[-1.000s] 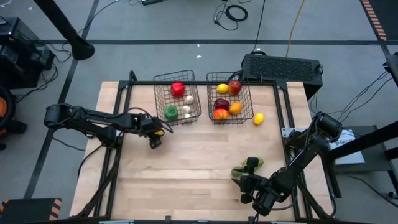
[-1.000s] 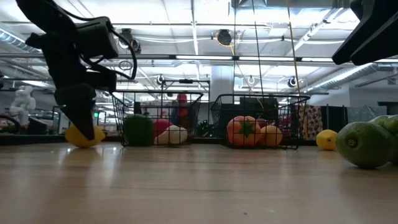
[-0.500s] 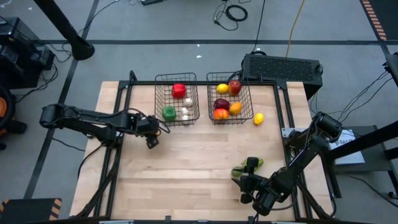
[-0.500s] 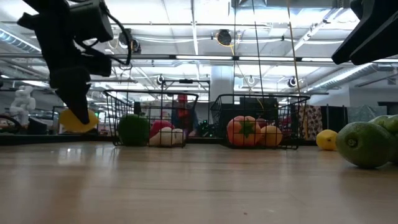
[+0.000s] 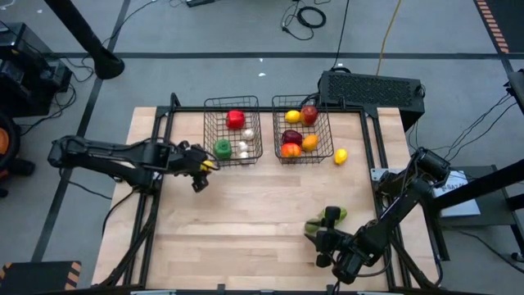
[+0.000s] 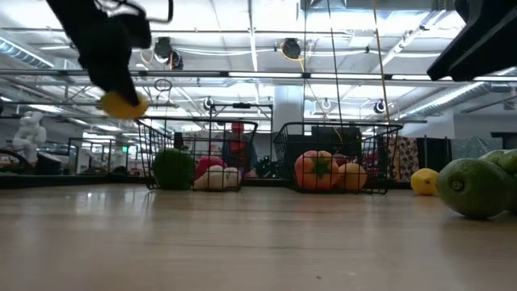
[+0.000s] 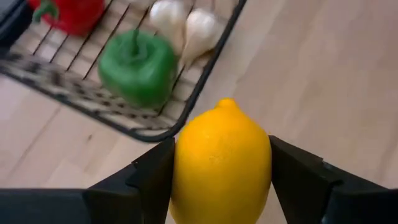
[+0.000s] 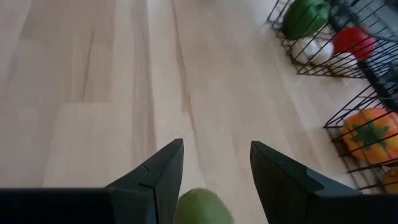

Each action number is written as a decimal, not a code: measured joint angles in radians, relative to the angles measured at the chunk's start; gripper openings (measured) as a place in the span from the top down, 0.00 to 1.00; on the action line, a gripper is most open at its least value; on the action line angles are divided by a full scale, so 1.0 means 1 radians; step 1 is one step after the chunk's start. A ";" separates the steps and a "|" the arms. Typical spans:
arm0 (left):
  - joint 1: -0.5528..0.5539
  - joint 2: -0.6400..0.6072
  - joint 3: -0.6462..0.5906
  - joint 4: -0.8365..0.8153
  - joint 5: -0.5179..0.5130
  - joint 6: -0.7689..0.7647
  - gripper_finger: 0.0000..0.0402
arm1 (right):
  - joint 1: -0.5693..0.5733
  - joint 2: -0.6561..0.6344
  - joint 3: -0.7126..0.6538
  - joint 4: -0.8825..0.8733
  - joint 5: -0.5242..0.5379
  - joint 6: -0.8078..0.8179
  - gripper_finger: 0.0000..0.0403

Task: Sort produce into baskets
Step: Put the yellow lemon into the right wire basket

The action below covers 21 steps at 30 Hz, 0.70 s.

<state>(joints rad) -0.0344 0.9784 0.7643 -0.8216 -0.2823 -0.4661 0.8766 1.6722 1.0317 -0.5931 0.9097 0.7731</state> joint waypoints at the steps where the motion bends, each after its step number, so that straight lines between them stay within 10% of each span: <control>1: -0.010 -0.006 0.014 -0.002 0.000 0.000 0.42 | 0.000 0.000 0.000 0.002 0.012 0.000 0.56; 8: -0.103 -0.043 0.049 0.178 0.021 0.086 0.42 | -0.011 0.000 0.000 0.098 0.188 -0.081 0.56; 14: -0.192 -0.046 0.049 0.487 0.022 0.226 0.42 | -0.149 0.000 0.001 0.401 0.439 -0.525 0.56; 21: -0.283 -0.046 0.049 0.804 0.017 0.424 0.42 | -0.460 0.002 0.001 0.692 -0.227 -0.990 0.56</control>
<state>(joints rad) -0.3171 0.9325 0.8135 -0.0177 -0.2654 -0.0420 0.4164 1.6737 1.0328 0.0985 0.6822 -0.2165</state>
